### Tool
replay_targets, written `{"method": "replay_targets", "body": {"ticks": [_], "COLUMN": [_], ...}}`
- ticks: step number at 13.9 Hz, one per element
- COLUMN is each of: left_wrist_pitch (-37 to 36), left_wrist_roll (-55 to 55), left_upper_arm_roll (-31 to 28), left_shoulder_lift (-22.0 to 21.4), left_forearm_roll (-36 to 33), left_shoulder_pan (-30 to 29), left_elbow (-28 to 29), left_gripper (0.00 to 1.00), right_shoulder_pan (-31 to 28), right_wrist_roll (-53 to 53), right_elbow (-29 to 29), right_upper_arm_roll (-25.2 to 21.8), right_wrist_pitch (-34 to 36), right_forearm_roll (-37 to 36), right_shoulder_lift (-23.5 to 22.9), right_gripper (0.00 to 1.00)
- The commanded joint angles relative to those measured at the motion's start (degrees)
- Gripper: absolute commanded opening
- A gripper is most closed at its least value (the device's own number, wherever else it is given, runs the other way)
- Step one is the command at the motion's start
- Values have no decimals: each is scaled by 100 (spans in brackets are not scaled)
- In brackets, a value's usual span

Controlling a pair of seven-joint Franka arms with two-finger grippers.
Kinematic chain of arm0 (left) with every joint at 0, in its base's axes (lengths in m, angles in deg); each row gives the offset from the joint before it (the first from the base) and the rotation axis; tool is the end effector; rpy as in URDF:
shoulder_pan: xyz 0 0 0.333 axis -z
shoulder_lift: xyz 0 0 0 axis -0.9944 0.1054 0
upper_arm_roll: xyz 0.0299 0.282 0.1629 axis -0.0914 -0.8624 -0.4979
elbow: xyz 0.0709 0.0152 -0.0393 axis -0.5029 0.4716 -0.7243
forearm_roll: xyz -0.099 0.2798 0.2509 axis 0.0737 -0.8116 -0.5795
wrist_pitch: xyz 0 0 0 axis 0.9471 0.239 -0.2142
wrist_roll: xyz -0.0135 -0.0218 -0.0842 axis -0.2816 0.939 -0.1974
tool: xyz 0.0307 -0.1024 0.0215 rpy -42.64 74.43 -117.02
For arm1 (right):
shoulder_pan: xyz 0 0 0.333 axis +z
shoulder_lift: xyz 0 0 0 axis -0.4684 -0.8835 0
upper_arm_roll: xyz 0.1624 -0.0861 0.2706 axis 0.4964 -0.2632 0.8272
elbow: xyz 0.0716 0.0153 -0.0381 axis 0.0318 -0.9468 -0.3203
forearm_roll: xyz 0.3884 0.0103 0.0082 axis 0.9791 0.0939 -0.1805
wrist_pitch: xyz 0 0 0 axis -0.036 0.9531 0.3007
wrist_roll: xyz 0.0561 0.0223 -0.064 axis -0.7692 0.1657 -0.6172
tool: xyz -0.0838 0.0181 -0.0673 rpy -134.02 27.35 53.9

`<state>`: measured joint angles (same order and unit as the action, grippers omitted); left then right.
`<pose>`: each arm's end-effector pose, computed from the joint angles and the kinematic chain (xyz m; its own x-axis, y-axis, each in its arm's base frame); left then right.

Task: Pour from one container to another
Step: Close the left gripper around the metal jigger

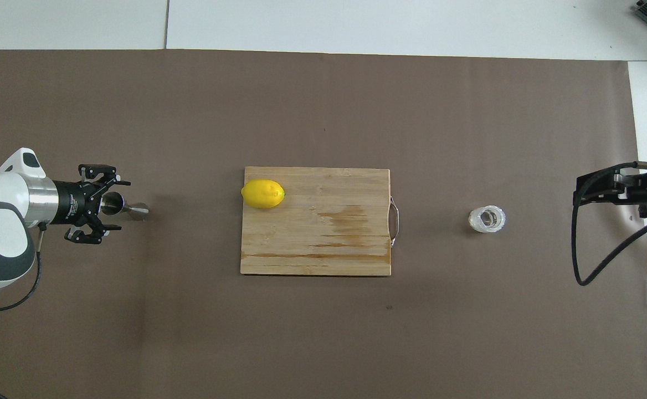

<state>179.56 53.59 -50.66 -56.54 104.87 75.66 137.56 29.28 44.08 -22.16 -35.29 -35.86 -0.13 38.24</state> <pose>0.5382 0.0114 0.3673 0.3264 0.8976 -0.2964 0.9410 -0.2790 0.1916 0.5214 0.0046 0.6349 0.9789 -0.1998 -0.0434 -0.1985 -0.9796 0.0326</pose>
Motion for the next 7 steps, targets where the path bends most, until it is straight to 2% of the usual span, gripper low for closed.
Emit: {"method": "replay_targets", "body": {"ticks": [1,7], "left_wrist_pitch": [-20,-214], "left_wrist_roll": [81,99], "left_upper_arm_roll": [-62,-62], "left_shoulder_lift": [-60,-60], "left_forearm_roll": [95,87], "left_shoulder_pan": [73,11], "left_elbow": [58,-56], "left_gripper": [100,100], "right_shoulder_pan": [-56,-56], "right_wrist_roll": [56,47], "right_elbow": [-94,-94], "right_upper_arm_roll": [19,27], "right_wrist_pitch": [-70,-70], "right_forearm_roll": [81,81], "right_shoulder_lift": [60,60], "right_gripper": [100,100]}}
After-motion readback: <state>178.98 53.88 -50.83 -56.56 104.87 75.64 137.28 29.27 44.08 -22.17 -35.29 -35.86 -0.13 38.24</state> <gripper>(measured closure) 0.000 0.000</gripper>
